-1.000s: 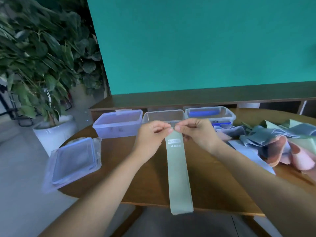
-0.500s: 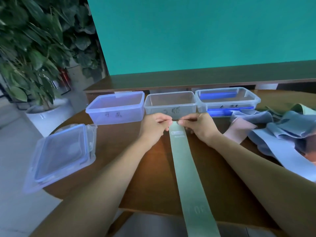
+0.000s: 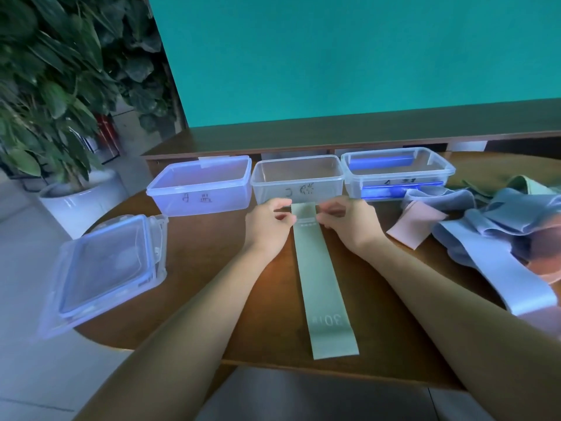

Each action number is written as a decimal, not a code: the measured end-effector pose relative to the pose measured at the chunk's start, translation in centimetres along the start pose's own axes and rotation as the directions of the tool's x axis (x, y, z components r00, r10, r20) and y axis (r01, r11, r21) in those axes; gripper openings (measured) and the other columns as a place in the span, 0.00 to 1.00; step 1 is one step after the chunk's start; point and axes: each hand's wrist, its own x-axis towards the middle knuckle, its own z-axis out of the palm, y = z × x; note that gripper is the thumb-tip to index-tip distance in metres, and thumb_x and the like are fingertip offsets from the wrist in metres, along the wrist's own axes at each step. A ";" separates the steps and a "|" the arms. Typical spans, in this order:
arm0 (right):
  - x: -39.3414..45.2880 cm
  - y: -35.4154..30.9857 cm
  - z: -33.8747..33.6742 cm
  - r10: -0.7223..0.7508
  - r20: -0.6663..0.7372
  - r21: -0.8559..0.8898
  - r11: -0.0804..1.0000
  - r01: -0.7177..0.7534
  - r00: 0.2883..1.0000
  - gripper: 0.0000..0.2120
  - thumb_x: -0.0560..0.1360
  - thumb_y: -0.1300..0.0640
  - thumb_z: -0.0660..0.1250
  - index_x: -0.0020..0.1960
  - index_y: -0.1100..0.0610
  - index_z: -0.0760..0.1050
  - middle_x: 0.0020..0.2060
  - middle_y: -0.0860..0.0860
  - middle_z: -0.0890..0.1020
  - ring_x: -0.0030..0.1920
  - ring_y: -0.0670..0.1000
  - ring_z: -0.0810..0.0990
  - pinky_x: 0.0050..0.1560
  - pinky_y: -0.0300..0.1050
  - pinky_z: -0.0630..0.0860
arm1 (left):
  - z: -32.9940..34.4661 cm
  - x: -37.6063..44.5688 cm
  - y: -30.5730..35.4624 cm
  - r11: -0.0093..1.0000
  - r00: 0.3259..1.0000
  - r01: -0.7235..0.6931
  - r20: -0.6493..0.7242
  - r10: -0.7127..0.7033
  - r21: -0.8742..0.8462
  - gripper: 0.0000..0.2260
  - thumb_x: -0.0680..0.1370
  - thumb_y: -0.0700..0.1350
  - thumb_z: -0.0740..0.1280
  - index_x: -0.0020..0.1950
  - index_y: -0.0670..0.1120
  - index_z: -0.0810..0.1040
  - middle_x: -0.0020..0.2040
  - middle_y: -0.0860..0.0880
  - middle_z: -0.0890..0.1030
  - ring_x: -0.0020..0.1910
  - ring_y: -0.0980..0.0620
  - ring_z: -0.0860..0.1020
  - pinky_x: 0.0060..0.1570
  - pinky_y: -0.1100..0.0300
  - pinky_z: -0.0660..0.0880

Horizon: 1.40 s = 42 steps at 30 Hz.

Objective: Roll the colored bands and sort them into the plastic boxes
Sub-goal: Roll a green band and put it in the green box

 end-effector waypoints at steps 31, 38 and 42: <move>-18.0 -2.0 -7.1 -0.400 0.425 0.010 0.899 0.438 0.812 0.06 0.76 0.51 0.72 0.49 0.53 0.84 0.50 0.42 0.82 0.54 0.43 0.80 0.57 0.37 0.75 | -6.0 -19.1 2.9 0.858 0.847 -0.481 0.349 0.401 0.180 0.09 0.75 0.55 0.74 0.47 0.50 0.87 0.44 0.59 0.80 0.47 0.58 0.79 0.47 0.62 0.77; -17.0 -2.7 -7.0 -0.167 0.476 -0.051 0.975 0.216 0.863 0.06 0.75 0.48 0.73 0.44 0.51 0.84 0.56 0.39 0.76 0.56 0.39 0.75 0.53 0.28 0.69 | -5.5 -18.7 3.1 0.859 0.875 -0.439 0.343 0.343 0.262 0.12 0.78 0.54 0.68 0.46 0.46 0.84 0.49 0.58 0.73 0.52 0.60 0.73 0.49 0.73 0.65; -16.2 -3.0 -6.7 -0.069 0.483 -0.082 0.989 0.124 0.873 0.07 0.73 0.47 0.75 0.40 0.49 0.83 0.55 0.38 0.76 0.53 0.39 0.76 0.51 0.34 0.71 | -5.5 -18.2 3.8 0.889 0.893 -0.358 0.383 0.237 0.286 0.10 0.79 0.54 0.68 0.41 0.51 0.79 0.49 0.59 0.71 0.51 0.65 0.70 0.45 0.75 0.63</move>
